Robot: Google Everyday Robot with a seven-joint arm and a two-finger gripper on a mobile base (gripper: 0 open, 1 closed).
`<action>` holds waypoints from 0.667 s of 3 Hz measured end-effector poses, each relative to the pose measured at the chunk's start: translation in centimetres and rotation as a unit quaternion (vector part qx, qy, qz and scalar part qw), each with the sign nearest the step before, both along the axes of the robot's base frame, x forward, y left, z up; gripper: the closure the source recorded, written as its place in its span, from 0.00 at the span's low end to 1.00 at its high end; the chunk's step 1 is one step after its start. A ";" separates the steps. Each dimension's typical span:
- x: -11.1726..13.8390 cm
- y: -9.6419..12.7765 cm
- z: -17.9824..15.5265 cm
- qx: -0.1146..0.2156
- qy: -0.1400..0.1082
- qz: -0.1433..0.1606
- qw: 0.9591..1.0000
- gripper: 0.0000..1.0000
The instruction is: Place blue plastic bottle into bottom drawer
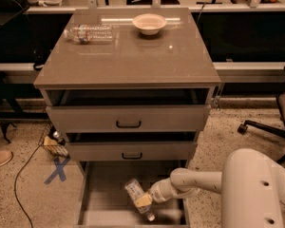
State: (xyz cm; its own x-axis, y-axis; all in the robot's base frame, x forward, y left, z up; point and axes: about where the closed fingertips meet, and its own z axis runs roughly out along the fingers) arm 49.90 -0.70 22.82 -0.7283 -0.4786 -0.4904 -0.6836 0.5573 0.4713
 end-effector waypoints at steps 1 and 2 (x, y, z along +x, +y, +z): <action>0.7 1.3 -2.2 0.002 0.004 -0.007 1.000 0.27; 1.1 1.9 -3.6 0.008 0.007 -0.015 1.000 0.04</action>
Offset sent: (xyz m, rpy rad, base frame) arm 0.0186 0.0232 -0.0521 0.0289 0.0175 -0.0539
